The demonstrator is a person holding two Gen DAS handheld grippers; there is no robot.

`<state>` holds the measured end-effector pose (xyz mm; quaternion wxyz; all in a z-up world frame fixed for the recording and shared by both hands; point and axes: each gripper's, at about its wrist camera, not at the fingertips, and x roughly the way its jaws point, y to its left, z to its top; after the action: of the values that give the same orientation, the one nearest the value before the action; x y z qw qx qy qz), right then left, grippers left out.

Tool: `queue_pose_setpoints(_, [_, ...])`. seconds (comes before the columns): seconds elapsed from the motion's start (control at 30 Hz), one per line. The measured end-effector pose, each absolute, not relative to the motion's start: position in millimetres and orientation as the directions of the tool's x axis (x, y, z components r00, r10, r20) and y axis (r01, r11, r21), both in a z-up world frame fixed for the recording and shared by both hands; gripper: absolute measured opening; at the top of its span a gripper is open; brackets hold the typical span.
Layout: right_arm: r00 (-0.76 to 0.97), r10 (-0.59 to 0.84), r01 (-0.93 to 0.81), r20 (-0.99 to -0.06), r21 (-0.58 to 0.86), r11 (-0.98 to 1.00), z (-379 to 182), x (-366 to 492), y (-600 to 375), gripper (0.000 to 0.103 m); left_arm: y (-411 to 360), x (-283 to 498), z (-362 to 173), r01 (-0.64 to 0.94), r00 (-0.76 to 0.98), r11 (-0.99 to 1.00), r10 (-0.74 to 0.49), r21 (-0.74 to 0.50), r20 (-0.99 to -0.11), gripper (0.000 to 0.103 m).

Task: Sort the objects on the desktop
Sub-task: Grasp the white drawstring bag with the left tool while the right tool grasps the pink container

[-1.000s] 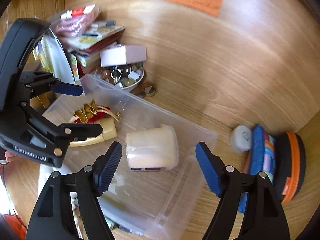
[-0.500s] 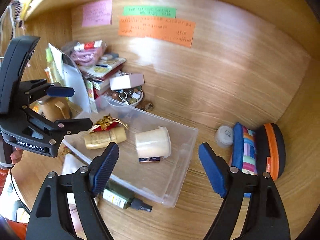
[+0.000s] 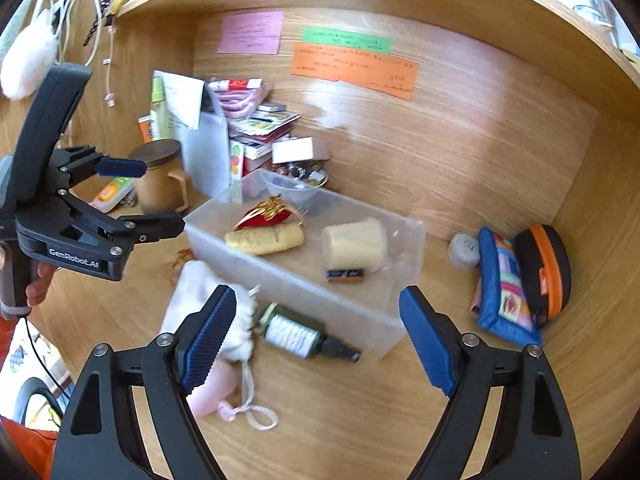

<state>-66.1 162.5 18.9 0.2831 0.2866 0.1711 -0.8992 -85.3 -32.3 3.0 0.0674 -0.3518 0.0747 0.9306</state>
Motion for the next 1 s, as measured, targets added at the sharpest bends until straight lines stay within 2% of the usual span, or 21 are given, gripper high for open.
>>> queue_pose_setpoints(0.33, [-0.594,-0.455,0.636,-0.663,-0.042,-0.77,-30.3,-31.3,147.4,0.084,-43.3,-39.4,-25.3,-0.167,-0.732,-0.985,0.102,0.032,-0.674,0.099])
queue_pose_setpoints(0.6, [-0.512,-0.457,0.639,-0.727,0.034,-0.768,-70.0,-34.6,133.7,0.084,-52.1,-31.1,-46.4,-0.146,-0.698,-0.989,0.119,-0.022,-0.706,0.099])
queue_pose_setpoints(0.83, [-0.483,-0.475,0.641,-0.736,0.072,-0.764,-83.3,-36.8,129.6,0.082,-49.0,-41.5,-65.4,-0.144,-0.652,-0.988,0.135,-0.053,-0.746,0.099])
queue_pose_setpoints(0.9, [-0.48,-0.482,0.647,-0.734,0.075,-0.759,-85.4,-35.7,127.2,0.076,-47.0,-46.1,-70.6,-0.144,-0.637,-0.988,0.142,-0.063,-0.757,0.099])
queue_pose_setpoints(0.93, [-0.477,-0.484,0.653,-0.733,0.072,-0.754,-87.0,-34.9,125.7,0.068,-45.7,-48.0,-72.7,-0.144,-0.631,-0.987,0.145,-0.069,-0.762,0.099])
queue_pose_setpoints(1.0, [-0.469,-0.486,0.662,-0.737,0.071,-0.746,-88.8,-35.8,123.5,0.059,-43.2,-51.3,-76.3,-0.144,-0.621,-0.986,0.152,-0.079,-0.769,0.099])
